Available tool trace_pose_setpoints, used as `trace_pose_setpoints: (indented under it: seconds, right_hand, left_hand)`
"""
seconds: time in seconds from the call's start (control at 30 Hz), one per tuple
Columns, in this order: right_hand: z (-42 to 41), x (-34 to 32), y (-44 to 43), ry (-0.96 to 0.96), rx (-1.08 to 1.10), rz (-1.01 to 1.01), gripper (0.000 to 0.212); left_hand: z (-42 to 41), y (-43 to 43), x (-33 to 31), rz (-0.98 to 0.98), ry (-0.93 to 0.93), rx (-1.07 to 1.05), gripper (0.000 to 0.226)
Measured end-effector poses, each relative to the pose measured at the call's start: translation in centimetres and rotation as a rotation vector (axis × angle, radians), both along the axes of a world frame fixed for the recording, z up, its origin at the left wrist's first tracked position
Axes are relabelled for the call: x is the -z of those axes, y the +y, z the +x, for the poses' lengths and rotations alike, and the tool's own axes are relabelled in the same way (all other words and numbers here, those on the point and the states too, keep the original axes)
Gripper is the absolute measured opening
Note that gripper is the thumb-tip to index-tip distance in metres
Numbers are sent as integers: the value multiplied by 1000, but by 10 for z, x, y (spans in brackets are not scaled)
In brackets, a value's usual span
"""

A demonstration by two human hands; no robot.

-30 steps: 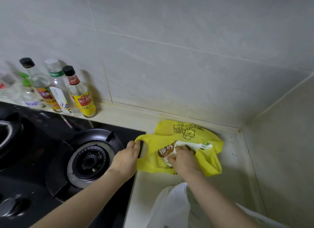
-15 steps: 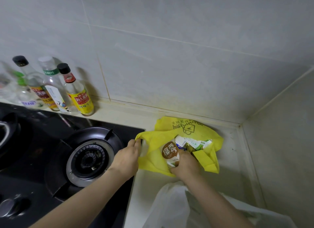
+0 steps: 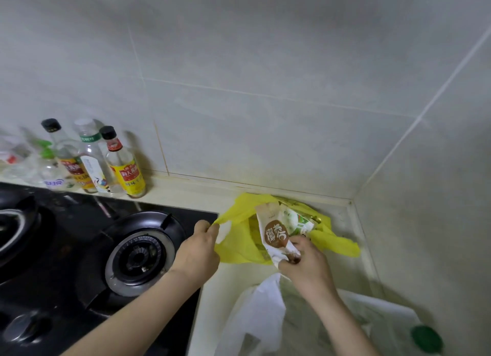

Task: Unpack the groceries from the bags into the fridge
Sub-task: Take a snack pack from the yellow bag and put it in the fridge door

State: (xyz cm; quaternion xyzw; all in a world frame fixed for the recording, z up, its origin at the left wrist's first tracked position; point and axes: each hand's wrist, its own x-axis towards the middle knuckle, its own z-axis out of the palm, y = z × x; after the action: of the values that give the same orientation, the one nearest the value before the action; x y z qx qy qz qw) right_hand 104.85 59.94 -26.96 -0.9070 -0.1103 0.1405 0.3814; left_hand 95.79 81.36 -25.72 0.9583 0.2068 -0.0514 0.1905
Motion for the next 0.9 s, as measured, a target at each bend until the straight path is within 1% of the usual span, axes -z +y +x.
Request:
trace_pose_setpoints:
  seconds: [0.03,0.1,0.17,0.2,0.27,0.33,0.4,0.47,0.53,0.6,0.7,0.8,0.83,0.9]
  right_hand:
    - [-4,-4,-5,-5,3,15,50]
    - [-16,-14,-12,-19,17,53,56]
    - [-28,-23,-16,-24,41,120,61]
    - [-34,-26,-19,-30,48,146,58]
    - [-45,-36,-25,-64,47,184,55]
    - [-54,-43,-31,-88,39,184,58]
    - [-63,-51,-37,-99,29,156,62]
    - [-70,-55,-43,-113,3,149,63]
    - [-74,-55,-50,-122,2,147,65]
    - [-78,-55,-60,-129,2,135,70]
    - [-83,-60,-73,-142,-17,158,65]
    - [-85,-65,-88,-164,17,165,67]
    - [-86,-67,-96,-188,49,167,64]
    - [-86,-72,-112,-246,114,166,51]
  left_hand:
    - [-3,-5,-4,7,-59,-18,47]
    - [-8,-17,-12,6,-223,-45,47]
    - [-12,-33,-26,-109,-384,-71,45]
    - [-13,-42,-35,-196,-433,-76,44]
    - [-16,-62,-52,-358,-460,-60,40]
    - [-19,-79,-66,-507,-477,-40,33]
    - [-21,-94,-75,-594,-514,-41,26]
    - [-20,-103,-75,-571,-555,-59,29]
    - [-20,-110,-74,-521,-582,-83,39]
    - [-19,-118,-74,-530,-604,-91,48]
    - [-19,-131,-73,-584,-623,-105,48]
    - [-18,-142,-73,-615,-634,-98,48]
    - [-18,-146,-74,-619,-636,-88,48]
    - [-18,-152,-74,-611,-635,-76,46]
